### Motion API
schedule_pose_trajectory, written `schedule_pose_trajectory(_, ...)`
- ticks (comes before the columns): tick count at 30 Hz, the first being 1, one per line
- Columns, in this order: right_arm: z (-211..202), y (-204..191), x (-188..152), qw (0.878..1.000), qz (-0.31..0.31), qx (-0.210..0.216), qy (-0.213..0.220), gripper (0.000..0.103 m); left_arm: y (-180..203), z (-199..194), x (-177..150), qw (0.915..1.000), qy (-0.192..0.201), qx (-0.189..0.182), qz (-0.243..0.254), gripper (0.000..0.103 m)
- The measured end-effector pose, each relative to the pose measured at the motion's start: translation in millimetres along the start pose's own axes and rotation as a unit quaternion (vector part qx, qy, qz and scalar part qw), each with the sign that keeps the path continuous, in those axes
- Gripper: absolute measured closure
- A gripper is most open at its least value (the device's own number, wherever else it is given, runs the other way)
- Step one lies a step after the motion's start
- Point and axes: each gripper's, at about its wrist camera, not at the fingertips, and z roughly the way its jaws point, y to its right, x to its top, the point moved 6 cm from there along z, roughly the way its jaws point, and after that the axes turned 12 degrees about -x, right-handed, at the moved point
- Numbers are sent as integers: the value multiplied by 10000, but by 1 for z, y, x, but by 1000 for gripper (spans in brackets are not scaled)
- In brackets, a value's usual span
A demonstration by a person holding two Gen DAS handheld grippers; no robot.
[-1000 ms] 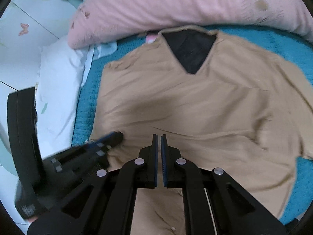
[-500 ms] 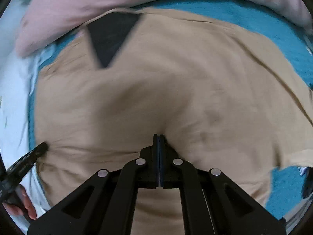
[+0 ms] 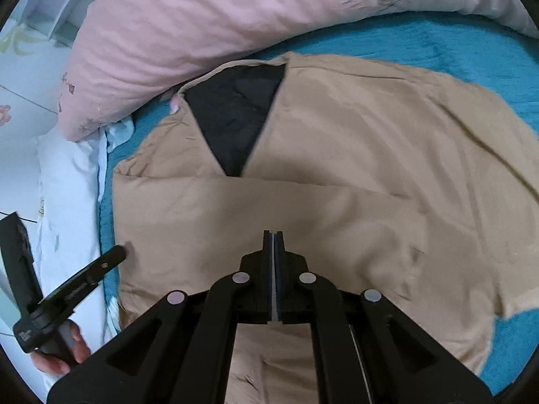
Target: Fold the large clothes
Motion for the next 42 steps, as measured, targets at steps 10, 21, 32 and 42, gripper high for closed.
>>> schedule_pose_trajectory(10, 23, 88, -1, 9972, 536, -405, -313, 103, -46, 23, 6, 9970, -258, 731, 40, 101)
schedule_pose_trajectory(21, -20, 76, -11, 9985, 314, -444, -33, 98, -20, -31, 5, 9966, 20, 805, 163, 100)
schedule_pose_trajectory(32, -112, 82, -55, 9948, 80, -746, 682, 23, 45, -91, -59, 9960, 434, 602, 488, 52)
schedule_pose_trajectory(42, -166, 155, -90, 9872, 263, -1085, 1137, 16, 144, -97, -120, 9932, 449, 170, 1062, 47)
